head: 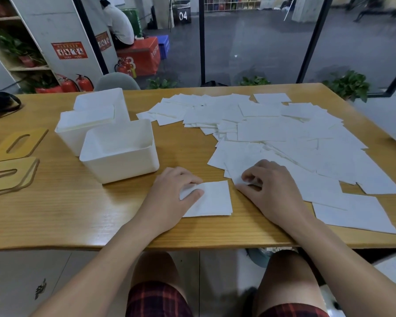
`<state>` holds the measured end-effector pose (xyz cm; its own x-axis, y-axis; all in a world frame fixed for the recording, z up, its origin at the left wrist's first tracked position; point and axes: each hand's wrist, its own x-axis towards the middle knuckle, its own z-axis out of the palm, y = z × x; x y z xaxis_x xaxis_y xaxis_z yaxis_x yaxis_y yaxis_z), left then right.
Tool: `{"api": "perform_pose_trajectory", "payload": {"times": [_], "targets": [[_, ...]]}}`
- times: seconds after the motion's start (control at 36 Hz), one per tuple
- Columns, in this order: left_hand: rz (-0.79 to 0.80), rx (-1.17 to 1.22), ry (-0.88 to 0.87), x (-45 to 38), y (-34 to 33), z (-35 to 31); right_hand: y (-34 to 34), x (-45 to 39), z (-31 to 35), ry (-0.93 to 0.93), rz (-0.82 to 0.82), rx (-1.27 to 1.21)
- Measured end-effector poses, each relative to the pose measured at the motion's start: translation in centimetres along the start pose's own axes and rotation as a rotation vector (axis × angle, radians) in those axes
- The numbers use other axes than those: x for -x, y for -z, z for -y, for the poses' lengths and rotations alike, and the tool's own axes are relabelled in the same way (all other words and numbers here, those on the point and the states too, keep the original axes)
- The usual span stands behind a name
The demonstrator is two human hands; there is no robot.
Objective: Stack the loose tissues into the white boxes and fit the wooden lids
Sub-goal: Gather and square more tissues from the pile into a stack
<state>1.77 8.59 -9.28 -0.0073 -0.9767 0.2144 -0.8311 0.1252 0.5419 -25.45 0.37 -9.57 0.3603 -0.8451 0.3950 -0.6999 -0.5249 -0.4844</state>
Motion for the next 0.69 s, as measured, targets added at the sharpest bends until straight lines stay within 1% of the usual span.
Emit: {"api": "perform_pose_trajectory", "payload": {"times": [0.22, 0.31, 0.36, 0.39, 0.44, 0.5, 0.53, 0.61, 0.64, 0.69], "targets": [[0.017, -0.022, -0.011, -0.8, -1.0, -1.2, -0.4, -0.5, -0.1, 0.030, -0.008, 0.005], [0.028, -0.073, -0.036, -1.2, -0.9, -1.5, -0.1, -0.5, 0.0, -0.010, -0.042, -0.082], [-0.007, -0.068, -0.056, -1.7, -1.0, -1.9, 0.2, -0.4, 0.3, -0.013, -0.078, -0.169], [-0.025, -0.009, -0.046, -1.9, -1.1, -2.2, 0.4, -0.3, 0.5, 0.005, -0.097, -0.205], [-0.029, 0.214, 0.005, -2.5, -1.4, -3.0, 0.5, -0.1, 1.1, 0.065, -0.121, -0.257], [-0.021, 0.417, 0.045, -3.2, -1.6, -3.9, 0.3, 0.1, 1.5, 0.122, -0.108, -0.296], [-0.025, 0.480, 0.058, -3.6, -1.7, -4.2, 0.2, 0.2, 1.6, 0.148, -0.084, -0.313], [-0.049, 0.565, 0.099, -4.7, -1.8, -4.3, -0.1, 0.7, 1.6, 0.175, 0.032, -0.372], [-0.075, 0.559, 0.101, -4.9, -1.9, -4.1, -0.1, 0.8, 1.5, 0.163, 0.036, -0.392], [-0.111, 0.526, 0.099, -5.0, -1.8, -3.7, 0.1, 0.7, 1.2, 0.118, -0.024, -0.422]]}}
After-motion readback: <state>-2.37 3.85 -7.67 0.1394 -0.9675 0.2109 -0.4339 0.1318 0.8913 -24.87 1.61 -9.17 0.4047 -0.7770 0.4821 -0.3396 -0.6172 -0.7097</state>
